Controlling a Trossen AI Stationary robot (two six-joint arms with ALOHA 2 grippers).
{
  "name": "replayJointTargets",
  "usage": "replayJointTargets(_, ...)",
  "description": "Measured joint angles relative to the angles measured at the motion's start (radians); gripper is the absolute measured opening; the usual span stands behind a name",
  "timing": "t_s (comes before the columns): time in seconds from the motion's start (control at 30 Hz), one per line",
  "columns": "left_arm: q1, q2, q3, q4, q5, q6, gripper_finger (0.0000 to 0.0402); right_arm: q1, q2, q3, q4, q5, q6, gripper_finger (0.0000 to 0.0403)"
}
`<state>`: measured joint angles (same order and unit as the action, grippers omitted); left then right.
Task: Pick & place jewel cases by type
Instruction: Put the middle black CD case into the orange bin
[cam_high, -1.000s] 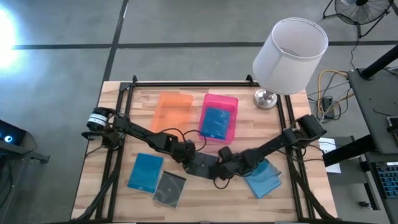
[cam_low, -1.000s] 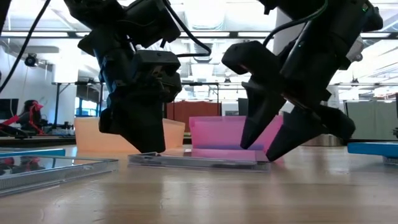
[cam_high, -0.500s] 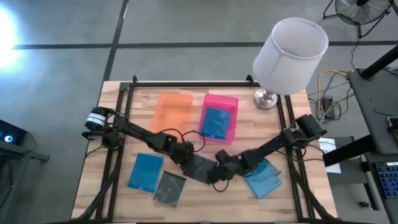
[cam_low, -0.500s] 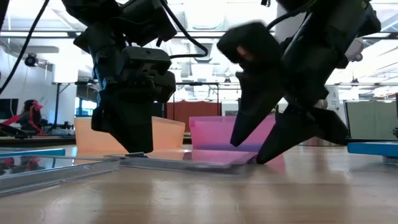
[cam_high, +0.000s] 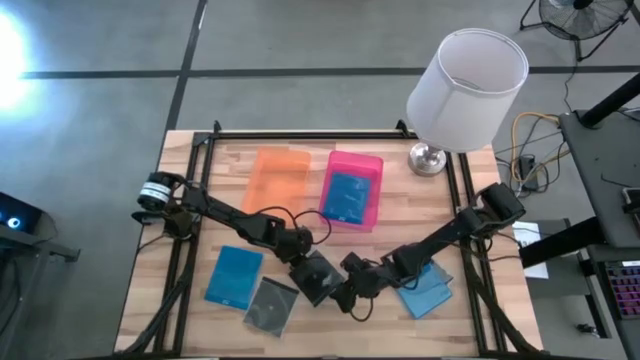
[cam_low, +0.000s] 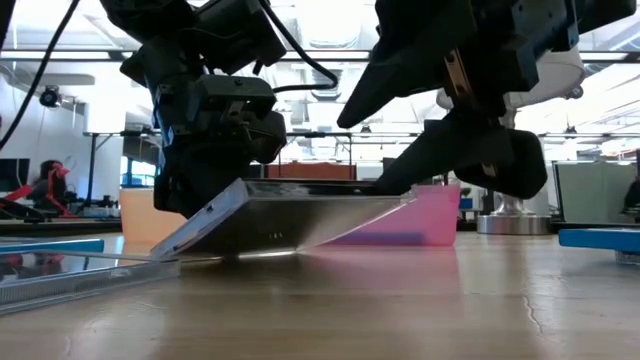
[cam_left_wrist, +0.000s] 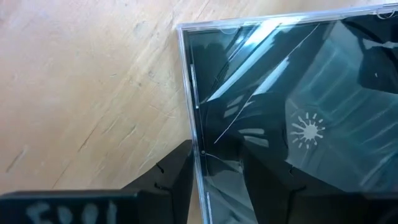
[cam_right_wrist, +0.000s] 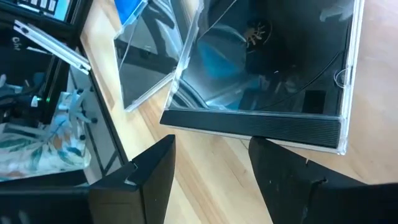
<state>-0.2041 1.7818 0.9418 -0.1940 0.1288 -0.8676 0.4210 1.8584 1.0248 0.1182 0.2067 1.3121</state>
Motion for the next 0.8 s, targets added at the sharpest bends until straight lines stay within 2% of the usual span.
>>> replayJointTargets(0.3,-0.009,-0.014,0.0,-0.003,-0.006,-0.002,0.0117,0.0,0.0,0.002,-0.007,0.013,-0.006,0.0201)
replayJointTargets(0.43,-0.009,-0.024,0.0,-0.007,-0.004,0.001,0.0117,0.0,0.0,0.024,-0.009,0.014,-0.059,0.0201)
replayJointTargets(0.67,-0.009,-0.041,0.003,-0.045,0.0,0.016,0.0117,-0.002,-0.006,0.071,0.0,0.049,-0.127,0.0201)
replayJointTargets(0.8,-0.012,-0.101,0.002,-0.108,-0.017,0.048,0.0117,-0.007,-0.01,0.091,0.007,0.107,-0.15,0.0201)
